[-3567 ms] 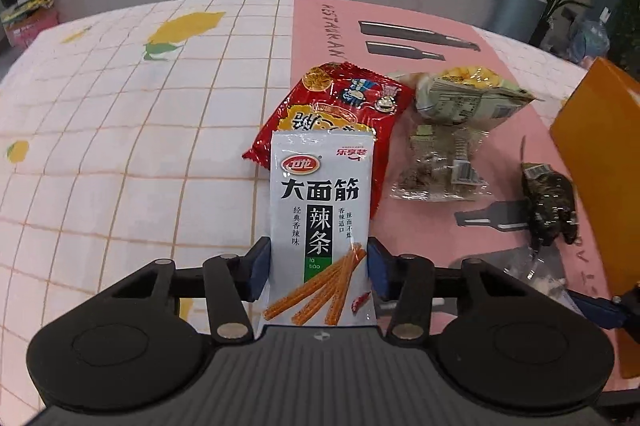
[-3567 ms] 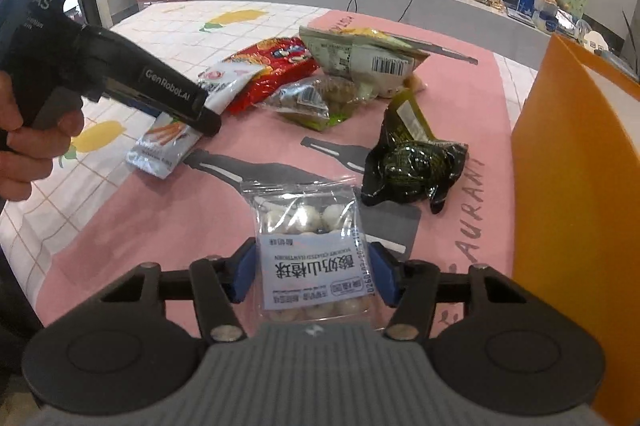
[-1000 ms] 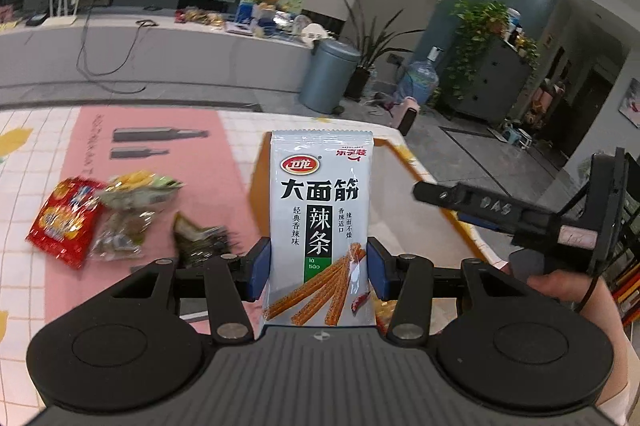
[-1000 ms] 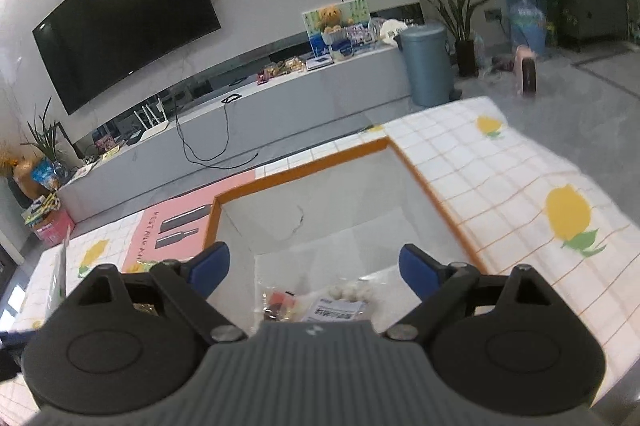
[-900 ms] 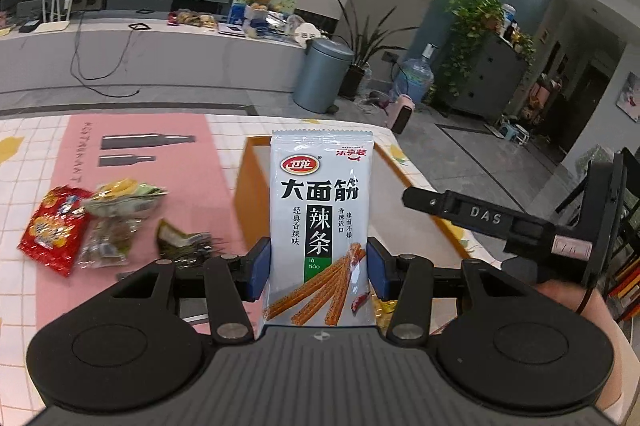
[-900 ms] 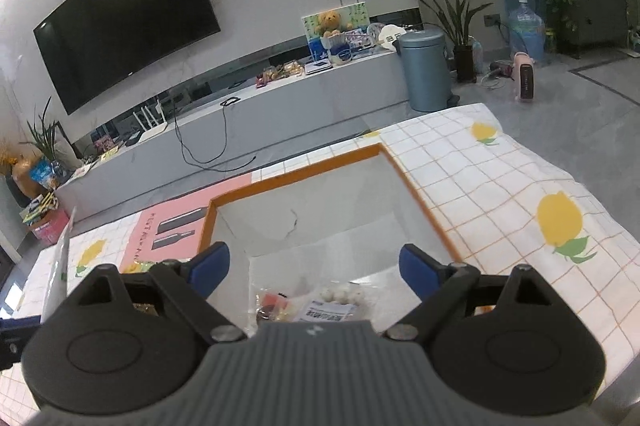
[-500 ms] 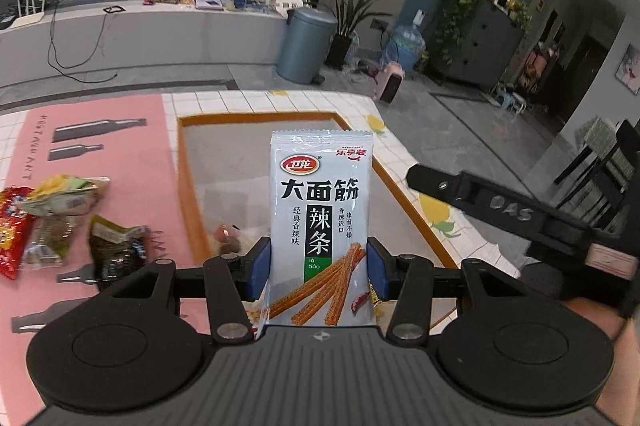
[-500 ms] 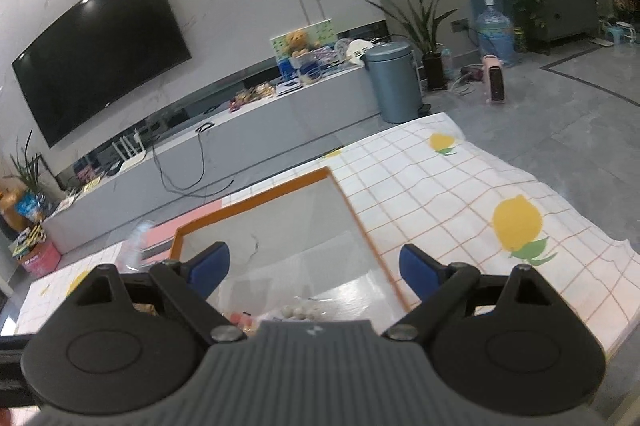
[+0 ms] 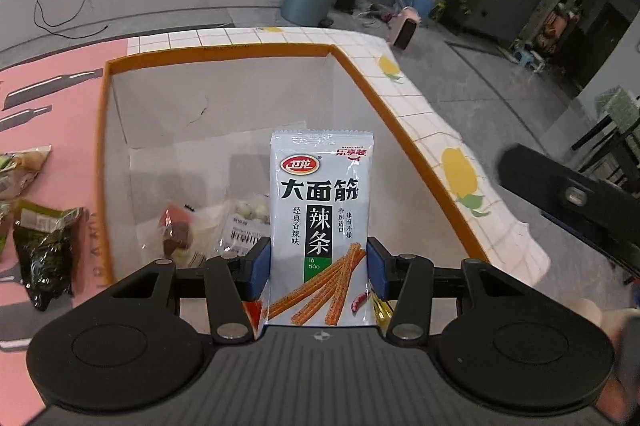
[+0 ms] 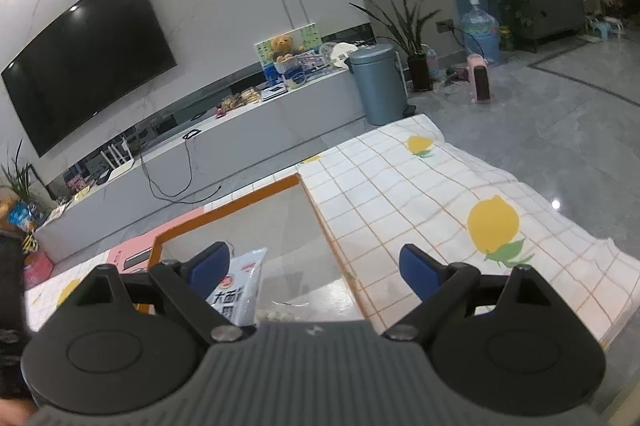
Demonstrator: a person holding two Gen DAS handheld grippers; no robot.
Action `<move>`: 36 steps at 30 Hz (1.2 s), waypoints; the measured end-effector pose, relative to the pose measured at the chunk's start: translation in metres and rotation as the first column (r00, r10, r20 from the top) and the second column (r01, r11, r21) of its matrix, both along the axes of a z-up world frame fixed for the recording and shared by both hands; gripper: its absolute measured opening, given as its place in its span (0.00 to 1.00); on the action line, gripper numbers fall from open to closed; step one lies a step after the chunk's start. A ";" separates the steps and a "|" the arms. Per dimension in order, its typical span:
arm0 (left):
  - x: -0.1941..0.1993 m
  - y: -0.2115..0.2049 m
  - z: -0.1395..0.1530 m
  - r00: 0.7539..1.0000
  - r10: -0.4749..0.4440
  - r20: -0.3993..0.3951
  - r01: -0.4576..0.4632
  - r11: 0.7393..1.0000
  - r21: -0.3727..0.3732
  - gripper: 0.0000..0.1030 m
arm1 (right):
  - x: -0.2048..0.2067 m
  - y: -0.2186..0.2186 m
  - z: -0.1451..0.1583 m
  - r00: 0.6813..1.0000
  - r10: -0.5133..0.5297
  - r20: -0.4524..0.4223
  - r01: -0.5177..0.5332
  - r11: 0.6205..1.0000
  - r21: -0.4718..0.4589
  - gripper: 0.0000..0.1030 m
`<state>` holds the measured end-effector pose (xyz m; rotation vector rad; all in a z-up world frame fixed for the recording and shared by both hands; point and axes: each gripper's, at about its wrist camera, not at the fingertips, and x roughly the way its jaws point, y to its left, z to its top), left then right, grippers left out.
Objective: Organize snacks
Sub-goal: 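Lower the spicy strip packet into the box and open the left tool, then move both tools back over the remaining snacks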
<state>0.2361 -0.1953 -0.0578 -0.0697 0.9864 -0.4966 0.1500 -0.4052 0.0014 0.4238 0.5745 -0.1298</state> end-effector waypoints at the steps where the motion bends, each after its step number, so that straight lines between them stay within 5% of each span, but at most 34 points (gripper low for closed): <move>1: 0.003 -0.003 -0.002 1.000 0.004 -0.001 -0.004 1.000 0.005 0.54 | -0.001 -0.002 -0.001 1.000 -0.007 -0.004 0.007 1.000 0.008 0.87; 11: 0.020 -0.018 -0.004 0.998 0.058 0.003 -0.058 0.998 0.018 0.56 | -0.003 -0.004 -0.001 1.000 -0.006 0.000 0.006 1.000 0.008 0.87; 15: 0.017 -0.020 -0.001 0.999 0.043 -0.002 -0.043 0.998 0.038 0.77 | -0.002 -0.007 -0.005 1.000 -0.013 -0.013 0.013 1.000 0.000 0.87; 18: 0.008 -0.011 0.010 0.999 0.039 0.017 -0.039 0.999 0.021 0.71 | -0.002 -0.011 -0.009 0.999 -0.027 -0.021 0.028 1.000 0.013 0.87; 27: -0.050 0.075 0.060 0.992 0.094 0.085 -0.092 0.995 -0.033 0.71 | 0.008 0.025 -0.018 0.997 0.064 -0.035 -0.066 0.997 -0.046 0.87; 36: -0.089 0.141 0.085 0.971 0.184 0.154 -0.192 0.981 0.040 0.71 | 0.005 0.101 -0.004 0.981 0.166 0.104 -0.164 0.986 -0.030 0.86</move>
